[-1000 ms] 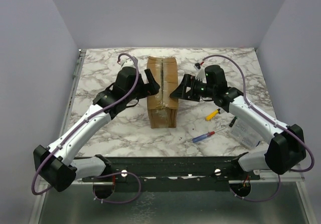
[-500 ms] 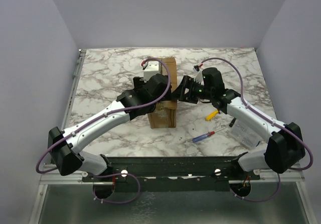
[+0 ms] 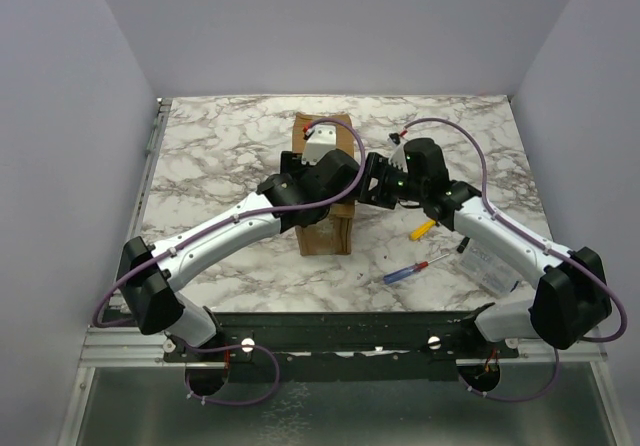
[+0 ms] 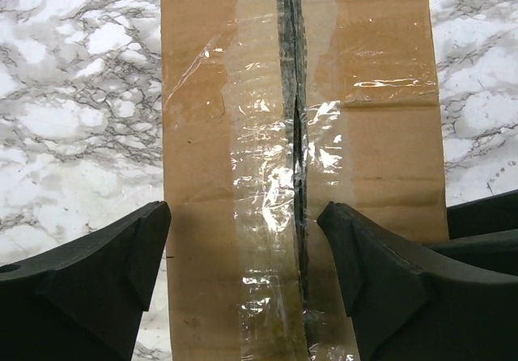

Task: Unpack the express box

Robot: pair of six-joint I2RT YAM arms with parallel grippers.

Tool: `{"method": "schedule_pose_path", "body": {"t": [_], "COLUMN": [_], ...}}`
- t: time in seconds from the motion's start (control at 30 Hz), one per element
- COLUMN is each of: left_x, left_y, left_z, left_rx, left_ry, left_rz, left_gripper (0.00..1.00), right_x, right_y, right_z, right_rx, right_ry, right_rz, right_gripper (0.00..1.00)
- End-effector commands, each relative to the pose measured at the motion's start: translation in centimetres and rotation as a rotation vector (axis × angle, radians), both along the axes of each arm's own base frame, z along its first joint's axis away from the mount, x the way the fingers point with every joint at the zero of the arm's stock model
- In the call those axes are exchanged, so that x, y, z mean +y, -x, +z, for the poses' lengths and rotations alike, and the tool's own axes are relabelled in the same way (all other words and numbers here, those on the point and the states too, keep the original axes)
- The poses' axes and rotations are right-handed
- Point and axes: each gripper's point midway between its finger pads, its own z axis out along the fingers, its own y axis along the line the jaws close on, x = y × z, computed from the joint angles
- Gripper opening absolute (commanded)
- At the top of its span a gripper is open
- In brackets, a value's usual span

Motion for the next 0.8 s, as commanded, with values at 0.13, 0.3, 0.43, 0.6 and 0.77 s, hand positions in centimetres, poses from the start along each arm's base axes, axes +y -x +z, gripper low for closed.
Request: {"method": "schedule_pose_path", "body": {"t": [0.13, 0.3, 0.43, 0.6, 0.77], "left_x": [2.6, 3.0, 3.0, 2.7, 4.0], "left_y": [0.3, 0.5, 0.9, 1.2, 1.1], "left_z": [0.9, 0.8, 1.1, 3.1, 4.3], "left_rx": [-0.022, -0.02, -0.018, -0.049, -0.078], "left_ry": [-0.113, -0.122, -0.085, 0.056, 0.112], "left_rz": [0.045, 0.047, 0.041, 0.0, 0.005], "left_gripper": [0.67, 0.48, 0.3, 0.07, 0.0], "right_x": [-1.3, -1.7, -2.3, -2.7, -3.2], "right_y": [0.4, 0.3, 0.3, 0.2, 0.3], "right_z": [-2.2, -2.6, -3.0, -3.7, -4.2], "right_rx": [0.033, 0.044, 0.046, 0.053, 0.06], "right_ry": [0.061, 0.071, 0.094, 0.122, 0.152], "right_rz": [-0.06, -0.088, -0.117, -0.132, -0.144], "right_gripper": [0.77, 0.76, 0.76, 0.76, 0.76]}}
